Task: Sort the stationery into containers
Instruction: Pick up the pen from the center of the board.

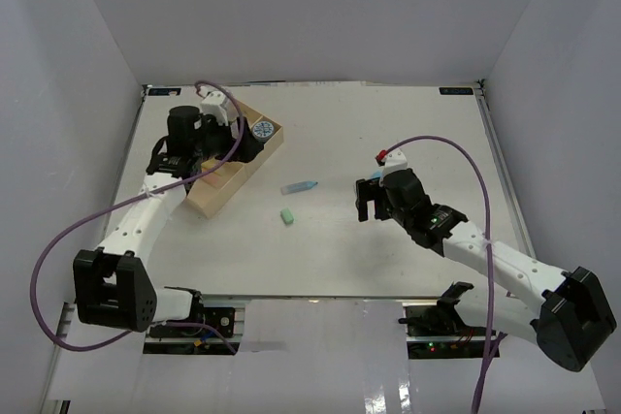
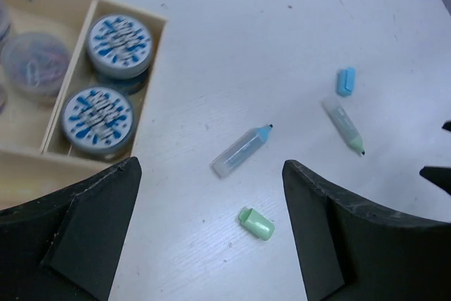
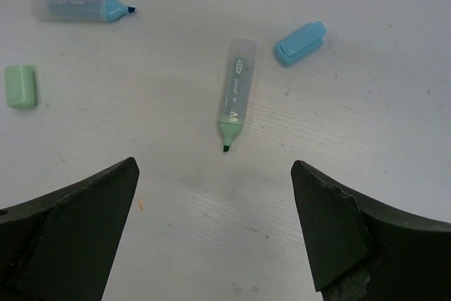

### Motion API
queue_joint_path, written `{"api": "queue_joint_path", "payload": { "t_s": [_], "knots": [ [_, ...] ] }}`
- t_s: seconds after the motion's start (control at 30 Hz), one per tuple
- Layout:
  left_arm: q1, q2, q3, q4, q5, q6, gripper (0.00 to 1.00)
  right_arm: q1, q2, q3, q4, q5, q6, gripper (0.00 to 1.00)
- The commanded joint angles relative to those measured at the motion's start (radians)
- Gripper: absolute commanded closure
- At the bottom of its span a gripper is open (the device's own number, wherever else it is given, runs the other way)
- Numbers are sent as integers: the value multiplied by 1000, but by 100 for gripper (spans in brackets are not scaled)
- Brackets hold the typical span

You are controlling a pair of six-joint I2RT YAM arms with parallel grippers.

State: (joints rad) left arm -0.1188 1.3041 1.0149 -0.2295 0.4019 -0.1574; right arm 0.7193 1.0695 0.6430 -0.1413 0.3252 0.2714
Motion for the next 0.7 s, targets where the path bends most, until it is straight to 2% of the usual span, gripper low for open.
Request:
{"api": "queue_joint_path", "payload": {
  "t_s": [0.0,0.17,0.37,0.67],
  "knots": [
    [-92,-2,69,-31,67,197,7,-3,-68,-17,9,-40,0,4],
    [-229,137,154,-85,78,311,8,-3,-134,-52,8,-37,-12,4],
    [-318,338,253,-177,72,435,13,-4,-193,-95,9,-49,-23,4],
    [-346,500,292,-188,8,446,17,-3,-209,-128,9,-81,-15,4]
  ]
}}
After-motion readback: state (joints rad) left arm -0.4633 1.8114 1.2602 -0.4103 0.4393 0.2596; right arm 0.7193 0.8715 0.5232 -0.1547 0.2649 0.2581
